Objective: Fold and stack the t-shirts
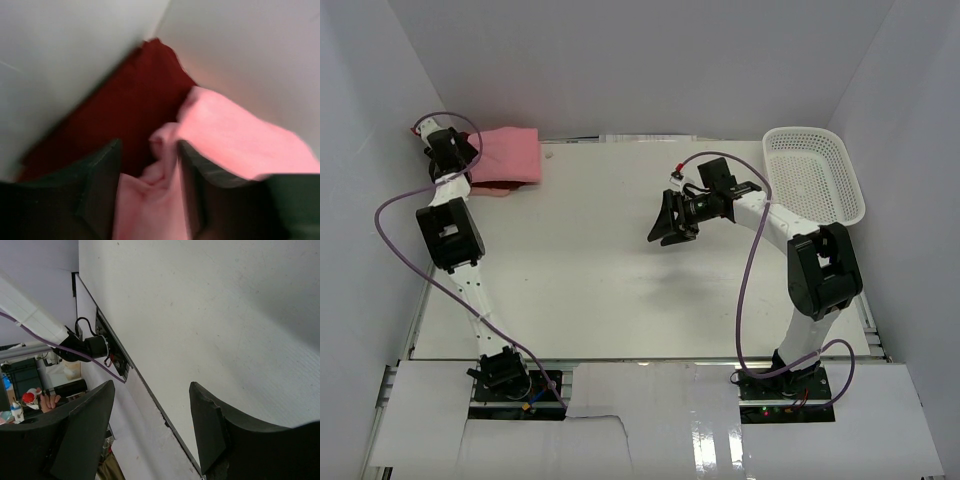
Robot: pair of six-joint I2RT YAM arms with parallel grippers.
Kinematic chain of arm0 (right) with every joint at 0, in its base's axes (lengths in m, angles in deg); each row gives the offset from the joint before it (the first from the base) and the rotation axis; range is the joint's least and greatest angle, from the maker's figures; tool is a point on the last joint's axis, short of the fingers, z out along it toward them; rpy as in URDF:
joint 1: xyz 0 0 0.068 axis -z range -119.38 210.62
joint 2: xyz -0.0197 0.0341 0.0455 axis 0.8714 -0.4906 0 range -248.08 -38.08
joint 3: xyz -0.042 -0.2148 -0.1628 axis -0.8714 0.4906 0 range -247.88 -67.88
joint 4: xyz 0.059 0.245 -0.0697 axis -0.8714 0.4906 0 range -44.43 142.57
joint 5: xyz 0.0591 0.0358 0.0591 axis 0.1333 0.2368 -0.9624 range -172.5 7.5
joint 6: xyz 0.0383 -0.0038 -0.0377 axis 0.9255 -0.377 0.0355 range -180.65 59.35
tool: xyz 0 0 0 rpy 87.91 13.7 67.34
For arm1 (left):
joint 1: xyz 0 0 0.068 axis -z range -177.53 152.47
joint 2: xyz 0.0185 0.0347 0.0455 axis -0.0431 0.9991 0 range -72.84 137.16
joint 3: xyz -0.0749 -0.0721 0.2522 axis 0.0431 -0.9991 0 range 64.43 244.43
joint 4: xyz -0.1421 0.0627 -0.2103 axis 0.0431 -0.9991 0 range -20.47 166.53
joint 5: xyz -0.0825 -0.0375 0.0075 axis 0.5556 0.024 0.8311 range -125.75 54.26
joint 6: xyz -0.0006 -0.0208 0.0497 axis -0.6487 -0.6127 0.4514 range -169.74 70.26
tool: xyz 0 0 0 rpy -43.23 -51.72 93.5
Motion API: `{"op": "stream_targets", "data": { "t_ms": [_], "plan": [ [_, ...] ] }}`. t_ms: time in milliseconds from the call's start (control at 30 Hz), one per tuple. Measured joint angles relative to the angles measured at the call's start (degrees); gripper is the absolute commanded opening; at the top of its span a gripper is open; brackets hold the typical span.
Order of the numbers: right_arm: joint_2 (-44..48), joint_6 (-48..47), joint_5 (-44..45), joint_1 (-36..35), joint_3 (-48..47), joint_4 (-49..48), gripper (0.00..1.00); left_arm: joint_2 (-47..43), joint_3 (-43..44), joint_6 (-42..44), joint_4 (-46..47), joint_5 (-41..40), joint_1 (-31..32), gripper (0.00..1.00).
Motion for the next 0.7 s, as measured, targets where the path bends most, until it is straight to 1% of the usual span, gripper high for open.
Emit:
{"op": "stream_targets", "data": {
  "t_ms": [33, 67, 133, 167, 267, 300, 400, 533, 667, 700],
  "plan": [
    [0.0, 0.07, -0.02, -0.11, 0.0, -0.04, 0.68, 0.0, 0.0, 0.0, 0.35, -0.76, -0.24, 0.8],
    [0.0, 0.17, -0.04, -0.22, 0.0, -0.04, 0.68, -0.02, 0.0, 0.02, 0.66, -1.49, -0.55, 0.84],
    [0.0, 0.28, -0.17, -0.39, 0.0, -0.13, 0.68, -0.02, 0.02, -0.35, 1.25, -2.25, -1.25, 0.87],
    [0.0, 0.35, -0.17, -0.42, 0.0, -0.2, 0.68, -0.07, 0.02, -0.42, 1.57, -2.16, -1.44, 0.92],
    [0.0, 0.39, -0.24, -0.5, 0.0, -0.35, 0.68, -0.61, -0.28, -0.63, 3.04, -1.03, -1.66, 0.95],
    [0.0, 0.39, -0.24, -0.52, 0.0, -0.44, 0.68, -1.44, -1.4, -0.61, 4.28, -0.24, -1.66, 0.98],
    [0.02, 0.46, -0.37, -0.52, 0.09, -0.76, 0.68, -5.99, -7.78, -0.39, 8.66, 3.19, -1.25, 0.98],
    [0.33, 0.63, -0.68, -0.61, 1.4, -2.16, 0.68, -14.71, -17.92, 0.81, 14.01, 7.96, -0.37, 0.98],
    [1.53, 0.15, -0.83, -0.61, 3.41, -2.4, 0.69, -26.32, -27.65, 1.55, 16.44, 11.78, 1.66, 0.98],
    [1.86, -0.07, -0.81, -0.61, 3.54, -2.38, 0.7, -28.09, -28.83, 1.68, 16.5, 12.44, 1.97, 0.98]
  ]
}}
